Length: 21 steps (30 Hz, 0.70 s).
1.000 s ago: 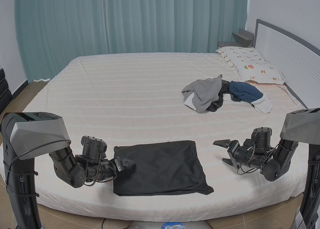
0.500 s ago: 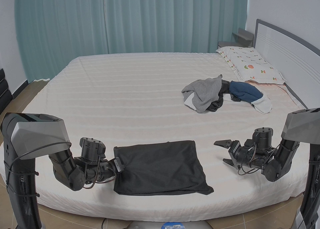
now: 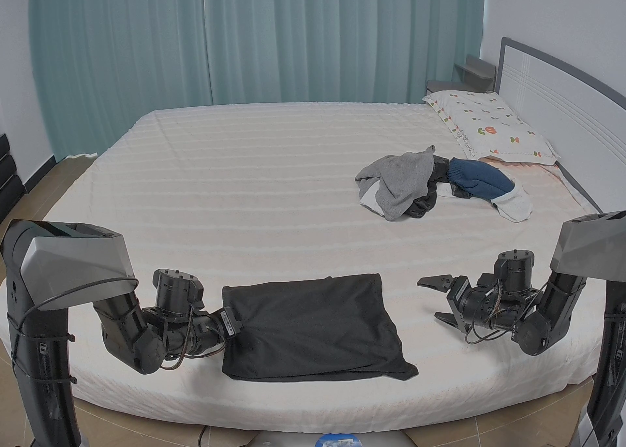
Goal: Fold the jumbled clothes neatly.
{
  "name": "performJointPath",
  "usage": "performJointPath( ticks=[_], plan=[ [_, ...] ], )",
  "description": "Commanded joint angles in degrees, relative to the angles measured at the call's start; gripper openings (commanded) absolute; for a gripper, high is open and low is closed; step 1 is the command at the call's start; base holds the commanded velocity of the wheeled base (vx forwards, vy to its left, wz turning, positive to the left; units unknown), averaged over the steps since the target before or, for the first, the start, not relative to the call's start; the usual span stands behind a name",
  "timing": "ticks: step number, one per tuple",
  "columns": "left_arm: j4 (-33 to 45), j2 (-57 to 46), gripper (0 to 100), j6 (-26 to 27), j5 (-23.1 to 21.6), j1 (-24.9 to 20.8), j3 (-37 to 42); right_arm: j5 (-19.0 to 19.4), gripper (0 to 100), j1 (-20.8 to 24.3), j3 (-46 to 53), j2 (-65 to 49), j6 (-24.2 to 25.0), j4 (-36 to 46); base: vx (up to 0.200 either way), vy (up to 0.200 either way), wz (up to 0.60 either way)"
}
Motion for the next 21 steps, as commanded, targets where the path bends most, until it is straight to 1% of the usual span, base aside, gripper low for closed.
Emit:
performJointPath(
  ticks=[1,6,12,21],
  plan=[
    [0.0,-0.03,0,-0.05,0.03,0.12,0.07,0.01,100,0.1,0.07,0.26,0.02,0.0,0.0,0.0,0.0],
    [0.0,-0.29,0,-0.05,0.03,0.12,0.51,0.01,100,0.19,0.34,0.18,-0.07,-0.09,0.0,0.0,0.0],
    [0.09,-2.14,0,-1.72,-0.05,0.65,0.07,0.01,100,0.28,0.43,0.09,-0.07,-0.09,0.0,0.2,0.0],
    [0.27,-3.46,0,-1.72,0.03,1.26,0.33,0.01,100,0.37,0.6,-0.09,0.02,-0.09,0.0,0.2,0.0]
  ],
)
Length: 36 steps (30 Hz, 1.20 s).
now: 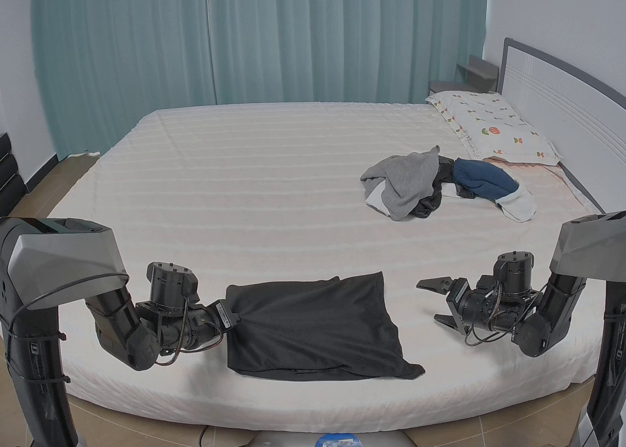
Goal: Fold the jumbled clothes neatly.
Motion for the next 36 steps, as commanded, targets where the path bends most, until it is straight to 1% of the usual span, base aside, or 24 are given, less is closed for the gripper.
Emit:
performJointPath(
  ticks=[1,10,17,33,36],
  plan=[
    [-0.04,-0.67,0,0.03,0.06,0.27,0.02,0.01,100,0.1,0.02,-0.04,0.02,-0.01,0.0,0.2,0.0],
    [0.14,-0.93,0,-0.05,0.06,1.94,0.19,0.01,100,-0.16,0.1,0.05,0.02,-0.01,0.0,0.2,0.0],
    [-0.21,-1.19,0,-0.05,-0.03,3.44,2.83,0.01,100,-0.25,0.02,0.4,0.02,-0.01,0.0,0.2,0.0],
    [-0.21,-1.19,0,-0.05,-0.03,3.79,3.62,0.01,100,0.19,0.02,0.14,0.02,-0.01,0.0,0.2,0.0],
    [-0.21,-1.02,0,-0.23,-0.03,3.17,3.71,0.01,100,0.98,0.1,-0.04,-0.07,-0.01,0.0,0.0,0.0]
  ],
)
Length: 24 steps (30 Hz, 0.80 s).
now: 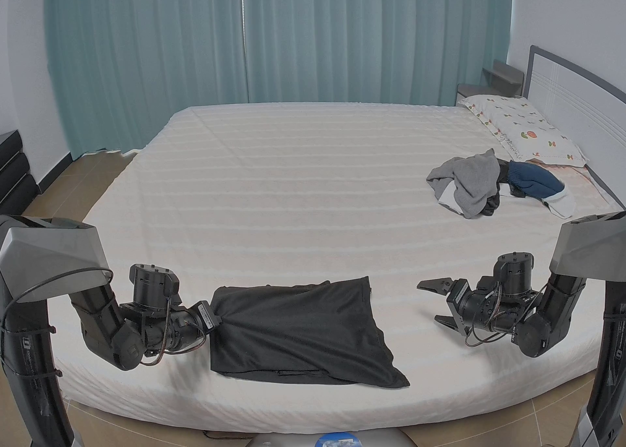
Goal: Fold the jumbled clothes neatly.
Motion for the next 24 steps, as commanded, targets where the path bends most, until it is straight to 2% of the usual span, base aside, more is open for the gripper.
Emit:
performJointPath(
  ticks=[1,5,13,14,20,24],
  plan=[
    [-0.02,0.3,0,-0.51,-0.02,-0.72,0.13,0.01,100,1.14,0.1,-0.29,-0.07,-0.01,0.0,0.0,0.0],
    [-0.02,0.12,0,-2.44,-0.02,-2.04,0.13,-0.07,100,1.49,0.19,-0.11,-0.07,-0.01,0.0,0.0,0.0],
    [-0.02,0.3,0,-2.62,-0.11,-2.39,0.3,0.01,100,1.84,0.19,0.15,-0.07,-0.01,0.0,0.0,0.0],
    [-0.02,0.3,100,-2.62,-0.11,-2.48,0.48,0.01,100,1.93,0.19,0.15,-0.07,-0.01,0.0,0.0,0.0],
    [-0.11,0.21,100,-2.62,-0.19,-2.92,1.18,-0.07,100,2.72,0.28,-0.02,0.02,-0.01,0.0,0.0,0.0],
    [-0.11,0.12,100,-3.76,-0.28,-2.92,1.18,-0.6,100,5.27,1.42,-0.29,-0.16,-0.01,0.0,0.0,0.0]
  ],
)
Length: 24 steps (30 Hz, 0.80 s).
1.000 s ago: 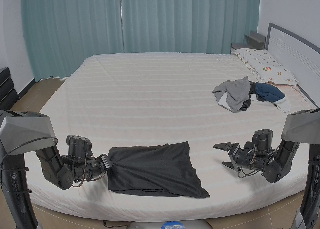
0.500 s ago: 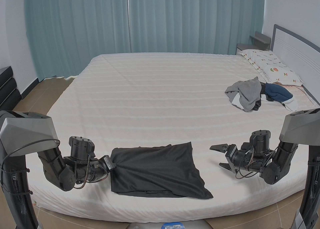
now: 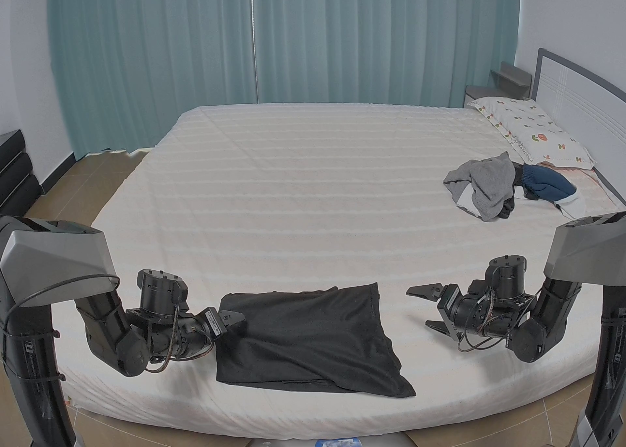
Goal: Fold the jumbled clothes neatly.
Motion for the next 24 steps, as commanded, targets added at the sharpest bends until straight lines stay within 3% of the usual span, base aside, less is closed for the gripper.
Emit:
performJointPath(
  ticks=[1,14,24],
  plan=[
    [-0.02,-0.1,100,-1.0,-0.04,0.06,0.07,-0.47,100,1.97,0.73,-0.2,-0.17,-0.04,0.0,0.0,0.0],
    [-0.11,-2.82,100,-2.14,0.4,1.29,0.6,-1.35,100,4.16,0.2,-0.55,-0.7,-0.04,0.0,0.0,0.0],
    [0.59,-9.42,100,-2.14,4.71,1.11,1.21,-9.79,100,9.44,-0.15,0.77,-7.73,0.14,0.0,0.0,0.0]
  ],
)
